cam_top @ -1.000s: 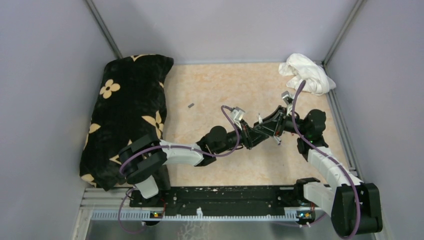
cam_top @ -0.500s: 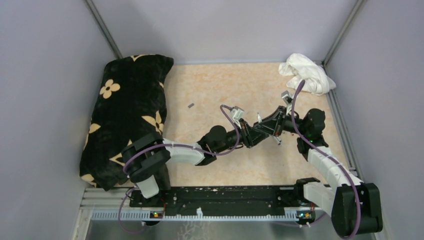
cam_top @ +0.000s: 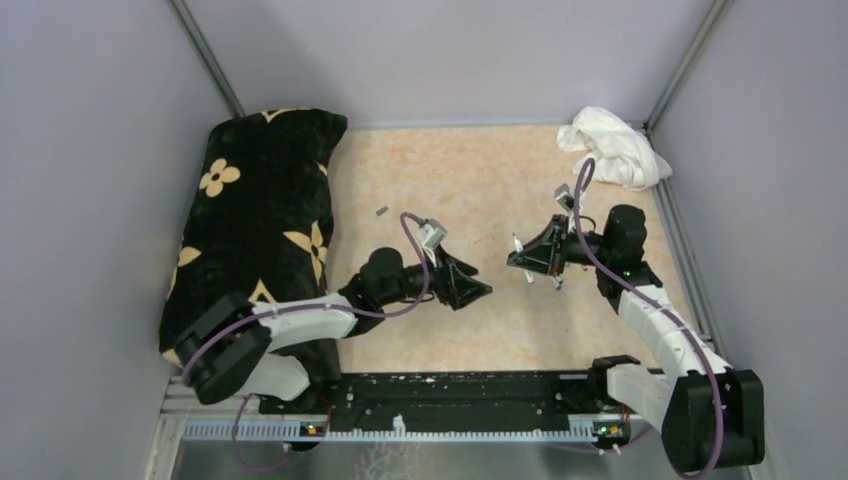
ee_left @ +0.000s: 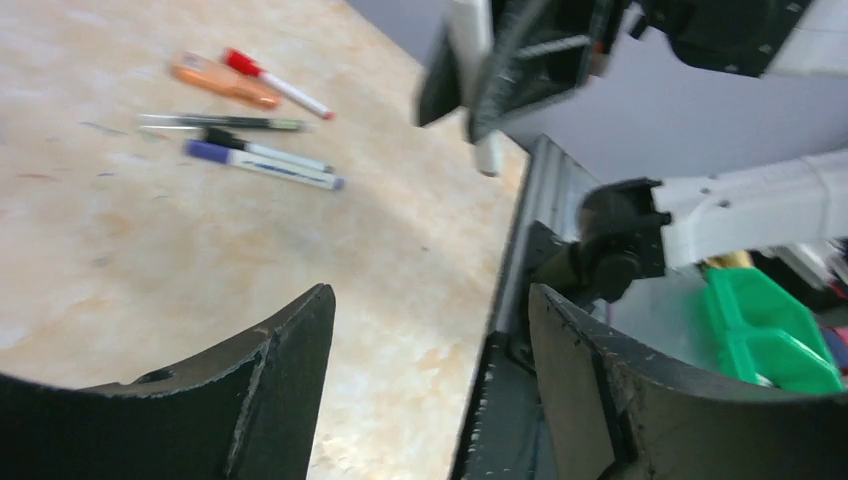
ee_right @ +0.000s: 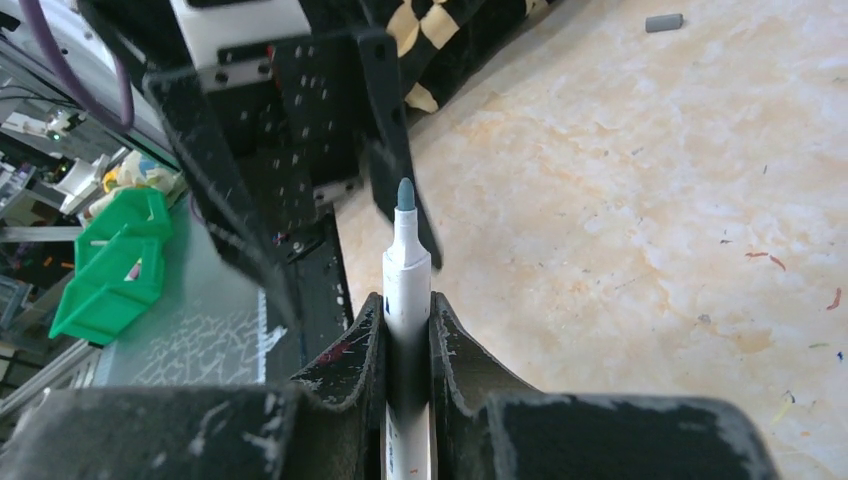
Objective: Insert the pens into the pen caps
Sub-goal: Pick up the pen from the center of the board, then insert the pen cap onto the pen.
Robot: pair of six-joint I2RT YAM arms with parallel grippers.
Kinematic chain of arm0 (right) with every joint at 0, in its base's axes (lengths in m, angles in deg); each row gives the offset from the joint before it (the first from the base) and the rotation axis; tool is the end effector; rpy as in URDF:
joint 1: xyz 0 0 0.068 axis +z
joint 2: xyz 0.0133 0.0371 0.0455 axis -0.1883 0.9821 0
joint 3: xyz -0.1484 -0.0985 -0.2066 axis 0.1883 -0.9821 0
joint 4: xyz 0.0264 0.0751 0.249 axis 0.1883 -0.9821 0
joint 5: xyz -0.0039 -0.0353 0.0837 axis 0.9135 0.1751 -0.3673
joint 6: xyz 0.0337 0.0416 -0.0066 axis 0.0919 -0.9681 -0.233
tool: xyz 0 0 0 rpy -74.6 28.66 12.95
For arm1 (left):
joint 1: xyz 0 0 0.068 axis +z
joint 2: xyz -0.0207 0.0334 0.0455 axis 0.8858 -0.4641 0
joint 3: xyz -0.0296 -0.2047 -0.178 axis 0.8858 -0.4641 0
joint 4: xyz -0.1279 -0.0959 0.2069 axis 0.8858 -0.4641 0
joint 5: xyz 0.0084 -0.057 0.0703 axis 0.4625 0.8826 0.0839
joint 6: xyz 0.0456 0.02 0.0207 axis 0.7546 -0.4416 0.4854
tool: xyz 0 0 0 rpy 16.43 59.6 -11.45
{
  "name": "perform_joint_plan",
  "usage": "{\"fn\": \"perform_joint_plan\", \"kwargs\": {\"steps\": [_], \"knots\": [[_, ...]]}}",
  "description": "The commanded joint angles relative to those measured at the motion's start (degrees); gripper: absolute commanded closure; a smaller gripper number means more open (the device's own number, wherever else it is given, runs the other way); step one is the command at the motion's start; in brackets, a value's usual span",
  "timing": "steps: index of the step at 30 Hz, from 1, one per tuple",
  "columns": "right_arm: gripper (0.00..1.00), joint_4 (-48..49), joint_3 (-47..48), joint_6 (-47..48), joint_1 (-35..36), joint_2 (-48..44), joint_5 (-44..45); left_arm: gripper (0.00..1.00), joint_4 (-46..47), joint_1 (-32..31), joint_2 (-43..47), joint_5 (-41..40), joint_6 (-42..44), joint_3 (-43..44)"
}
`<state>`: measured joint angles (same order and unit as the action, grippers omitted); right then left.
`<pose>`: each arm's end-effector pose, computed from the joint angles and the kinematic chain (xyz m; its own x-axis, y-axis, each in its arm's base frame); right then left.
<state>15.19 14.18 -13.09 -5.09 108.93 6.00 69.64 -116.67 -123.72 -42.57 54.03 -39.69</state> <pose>0.2032 0.0541 0.2587 -0.5114 0.0714 -0.8564 -0.8228 0.2469 0.5119 0.1573 -0.2383 0.2195 -0.4974 -0.1712 -0.8504 0.8143 0.2458 -0.5258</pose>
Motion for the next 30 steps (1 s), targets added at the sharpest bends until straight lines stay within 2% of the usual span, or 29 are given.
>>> {"fn": "perform_joint_plan", "kwargs": {"steps": [1,4,7,11,15,21,26,30], "knots": [[1.0,-6.83,4.23,8.91,-0.78,-0.96,-2.16,0.21,-25.75,6.57,9.69,-2.28,11.0,1.54],[1.0,-7.22,4.25,9.42,-1.17,-1.04,-2.61,0.11,-37.37,11.04,12.78,-8.12,16.53,5.57],[1.0,-7.54,4.23,9.82,-1.63,-1.11,-2.66,0.1,-44.56,14.92,11.78,-11.7,21.21,11.03],[1.0,-7.74,4.15,10.0,-1.93,-1.42,-2.67,0.09,-52.43,19.8,6.18,-14.44,26.81,19.01],[1.0,-7.83,4.14,10.07,-2.18,-1.53,-2.67,0.1,-61.89,25.65,-2.46,-16.17,28.68,29.34],[1.0,-8.0,4.18,9.99,-2.37,-1.81,-2.78,0.17,-73.82,31.45,-17.13,-21.22,31.57,44.57],[1.0,-7.84,4.15,9.68,-2.35,-1.84,-2.97,0.31,-81.64,34.47,-26.75,-21.78,37.17,56.67],[1.0,-7.83,4.19,9.65,-2.33,-1.71,-2.89,0.37,-87.65,35.11,-33.14,-22.63,41.97,64.11]]}}
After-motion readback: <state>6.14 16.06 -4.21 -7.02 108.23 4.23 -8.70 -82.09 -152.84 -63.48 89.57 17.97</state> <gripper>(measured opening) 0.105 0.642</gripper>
